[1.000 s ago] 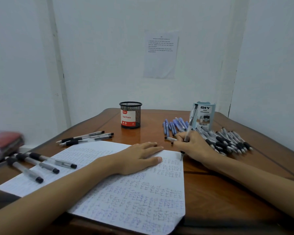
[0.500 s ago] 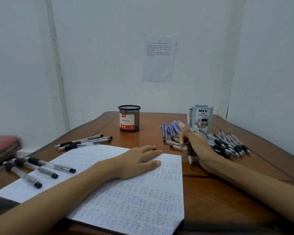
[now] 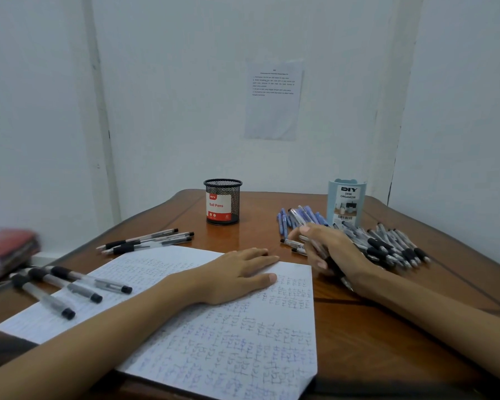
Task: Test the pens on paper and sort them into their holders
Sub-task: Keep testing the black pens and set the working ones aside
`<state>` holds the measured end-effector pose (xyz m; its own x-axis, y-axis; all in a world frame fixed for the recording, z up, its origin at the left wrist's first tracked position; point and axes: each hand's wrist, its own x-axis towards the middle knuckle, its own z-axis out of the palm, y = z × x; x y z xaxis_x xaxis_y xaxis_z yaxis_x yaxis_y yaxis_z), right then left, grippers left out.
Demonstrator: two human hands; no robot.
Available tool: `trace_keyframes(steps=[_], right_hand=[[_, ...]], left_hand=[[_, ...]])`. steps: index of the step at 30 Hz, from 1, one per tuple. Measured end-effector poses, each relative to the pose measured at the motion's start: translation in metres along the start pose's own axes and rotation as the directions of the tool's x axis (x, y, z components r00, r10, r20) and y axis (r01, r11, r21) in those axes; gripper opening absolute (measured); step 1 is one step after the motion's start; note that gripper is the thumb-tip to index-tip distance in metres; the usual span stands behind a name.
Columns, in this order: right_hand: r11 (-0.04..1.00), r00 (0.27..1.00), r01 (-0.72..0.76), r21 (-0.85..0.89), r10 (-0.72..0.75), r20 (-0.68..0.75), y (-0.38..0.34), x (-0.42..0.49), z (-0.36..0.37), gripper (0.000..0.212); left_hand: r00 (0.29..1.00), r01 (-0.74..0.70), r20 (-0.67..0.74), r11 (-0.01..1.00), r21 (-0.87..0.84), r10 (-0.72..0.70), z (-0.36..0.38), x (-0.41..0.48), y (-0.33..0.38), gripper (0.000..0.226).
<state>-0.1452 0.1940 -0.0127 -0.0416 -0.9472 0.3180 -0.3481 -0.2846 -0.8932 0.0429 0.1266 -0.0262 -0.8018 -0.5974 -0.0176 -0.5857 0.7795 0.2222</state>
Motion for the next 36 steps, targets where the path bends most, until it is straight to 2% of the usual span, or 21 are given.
trace_keyframes(steps=[3,6,9,12,14,20,24,26,28,30,33,34,36], right_hand=[[1.0,1.0,-0.019,0.023,0.02,-0.015,0.0,-0.001,-0.002,0.024],[0.998,0.999,-0.038,-0.051,0.04,0.027,-0.002,-0.002,0.0,0.032],[0.989,0.994,-0.108,-0.103,0.105,-0.033,-0.004,0.001,-0.001,0.033],[0.96,0.993,-0.103,-0.26,0.086,-0.077,-0.008,0.011,-0.01,0.021],[0.912,0.99,-0.133,-0.388,0.1,-0.103,-0.01,0.022,-0.023,0.02],[0.626,0.978,-0.199,-0.754,0.072,-0.198,0.006,0.061,-0.07,0.034],[0.258,0.976,-0.215,-0.942,0.041,-0.212,0.016,0.064,-0.071,0.029],[0.164,0.972,-0.208,-0.964,-0.075,-0.222,0.011,0.061,-0.056,0.029],[0.212,0.971,-0.147,-0.966,-0.155,-0.182,0.0,0.064,-0.034,0.03],[0.294,0.988,-0.031,-0.955,-0.134,-0.073,-0.014,0.073,-0.005,0.03],[0.523,0.994,0.108,-0.846,-0.06,0.09,-0.029,0.09,0.05,0.028],[0.562,0.987,0.157,-0.812,-0.071,0.142,-0.032,0.096,0.07,0.027],[0.566,0.962,0.27,-0.779,-0.118,0.247,-0.034,0.107,0.105,0.026]], left_hand=[[1.0,-0.007,0.002,1.0,-0.001,0.007,0.001,0.0,-0.001,0.053],[1.0,-0.012,-0.007,1.0,-0.004,0.012,0.002,0.002,-0.003,0.053],[1.0,-0.01,-0.005,1.0,0.004,0.01,0.002,0.002,-0.003,0.054],[1.0,-0.014,0.012,0.999,0.033,0.014,-0.004,0.002,-0.002,0.054],[1.0,-0.011,0.021,0.998,0.065,0.009,-0.011,0.006,0.0,0.052],[1.0,0.005,0.025,0.995,0.104,-0.008,-0.027,0.022,0.008,0.046],[1.0,-0.013,-0.009,0.996,0.091,0.014,-0.03,0.016,0.003,0.039],[0.999,0.008,-0.055,0.995,0.095,-0.003,-0.034,0.005,-0.005,0.031],[0.994,0.038,-0.105,0.994,0.104,-0.027,-0.041,-0.013,-0.017,0.034],[0.987,0.076,-0.15,0.991,0.111,-0.059,-0.048,-0.034,-0.033,0.04],[0.968,0.159,-0.216,0.978,0.132,-0.128,-0.054,-0.065,-0.062,0.038],[0.96,0.195,-0.229,0.971,0.136,-0.161,-0.055,-0.074,-0.073,0.038],[0.942,0.259,-0.25,0.958,0.122,-0.223,-0.056,-0.091,-0.093,0.038]])
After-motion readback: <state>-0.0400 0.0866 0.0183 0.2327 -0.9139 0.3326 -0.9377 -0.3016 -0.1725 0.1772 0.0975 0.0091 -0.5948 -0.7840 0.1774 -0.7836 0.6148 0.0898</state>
